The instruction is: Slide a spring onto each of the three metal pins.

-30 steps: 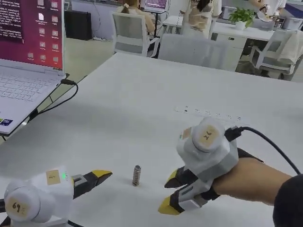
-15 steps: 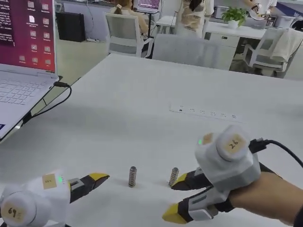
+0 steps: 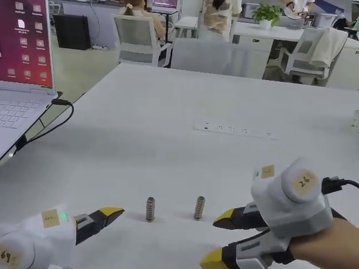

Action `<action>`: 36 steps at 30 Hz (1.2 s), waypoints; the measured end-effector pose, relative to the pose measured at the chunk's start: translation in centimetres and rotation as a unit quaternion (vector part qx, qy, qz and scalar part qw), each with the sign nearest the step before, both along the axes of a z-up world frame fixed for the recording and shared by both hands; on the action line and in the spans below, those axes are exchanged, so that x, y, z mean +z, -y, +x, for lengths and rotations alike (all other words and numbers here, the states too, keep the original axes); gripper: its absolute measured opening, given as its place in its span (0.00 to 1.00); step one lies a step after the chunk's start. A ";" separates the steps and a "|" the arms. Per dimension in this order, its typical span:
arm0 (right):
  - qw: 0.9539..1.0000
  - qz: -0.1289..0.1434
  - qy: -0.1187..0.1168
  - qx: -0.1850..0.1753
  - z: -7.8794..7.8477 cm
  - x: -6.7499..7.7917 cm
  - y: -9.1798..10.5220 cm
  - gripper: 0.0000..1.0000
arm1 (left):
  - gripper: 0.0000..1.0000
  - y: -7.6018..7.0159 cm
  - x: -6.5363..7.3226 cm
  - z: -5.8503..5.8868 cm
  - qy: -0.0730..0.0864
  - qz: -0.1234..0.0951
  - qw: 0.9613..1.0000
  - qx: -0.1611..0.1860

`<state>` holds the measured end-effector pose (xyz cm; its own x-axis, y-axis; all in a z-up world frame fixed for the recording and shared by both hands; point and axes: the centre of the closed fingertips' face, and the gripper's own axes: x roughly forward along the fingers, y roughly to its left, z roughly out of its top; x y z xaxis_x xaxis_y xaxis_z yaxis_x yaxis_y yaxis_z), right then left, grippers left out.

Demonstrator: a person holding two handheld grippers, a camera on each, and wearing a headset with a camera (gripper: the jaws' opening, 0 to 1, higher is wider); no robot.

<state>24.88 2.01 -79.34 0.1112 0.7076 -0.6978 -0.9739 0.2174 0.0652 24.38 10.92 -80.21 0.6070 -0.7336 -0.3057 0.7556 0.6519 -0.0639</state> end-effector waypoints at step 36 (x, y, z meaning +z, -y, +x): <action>0.984 0.096 0.077 -0.129 3.2 2.6 9.4 0.60 | 0.98 0.4 0.2 0.7 -0.004 0.002 1.000 -0.014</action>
